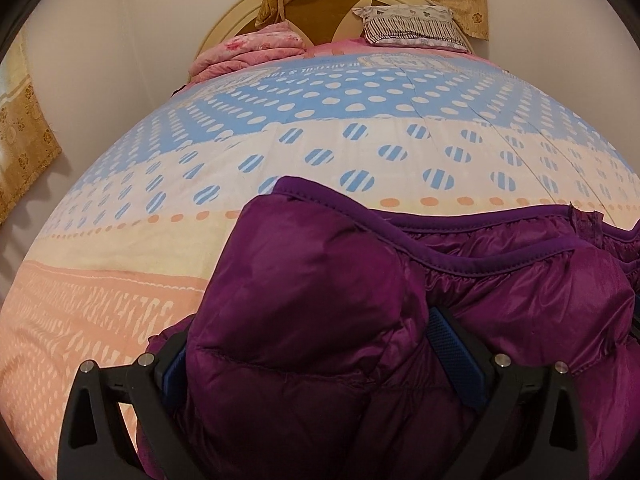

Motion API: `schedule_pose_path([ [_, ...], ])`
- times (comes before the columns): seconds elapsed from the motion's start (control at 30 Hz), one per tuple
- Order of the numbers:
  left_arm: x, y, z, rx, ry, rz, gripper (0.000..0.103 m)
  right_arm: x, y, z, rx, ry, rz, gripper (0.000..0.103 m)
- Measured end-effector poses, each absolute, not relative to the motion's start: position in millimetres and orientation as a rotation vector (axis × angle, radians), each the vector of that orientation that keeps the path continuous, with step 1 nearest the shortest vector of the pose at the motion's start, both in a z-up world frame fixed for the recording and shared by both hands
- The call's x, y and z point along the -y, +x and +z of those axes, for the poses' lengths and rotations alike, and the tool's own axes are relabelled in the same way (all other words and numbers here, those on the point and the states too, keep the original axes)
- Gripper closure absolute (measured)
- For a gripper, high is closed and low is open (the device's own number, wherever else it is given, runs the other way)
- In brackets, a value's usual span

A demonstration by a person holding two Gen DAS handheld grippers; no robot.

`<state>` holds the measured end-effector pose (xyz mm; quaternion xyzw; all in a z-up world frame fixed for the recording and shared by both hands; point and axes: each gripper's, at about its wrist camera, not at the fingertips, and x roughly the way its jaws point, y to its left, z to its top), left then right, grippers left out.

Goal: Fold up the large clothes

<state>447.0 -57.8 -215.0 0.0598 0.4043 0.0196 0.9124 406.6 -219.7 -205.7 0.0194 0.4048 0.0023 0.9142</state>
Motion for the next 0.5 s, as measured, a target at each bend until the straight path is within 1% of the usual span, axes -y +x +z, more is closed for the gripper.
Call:
schedule_pose_path([
  [0.5, 57.1, 453.5, -217.3, -0.847, 0.119, 0.034, 0.001, 217.6, 410.6, -209.8, -0.849, 0.016, -0.01, 0.059],
])
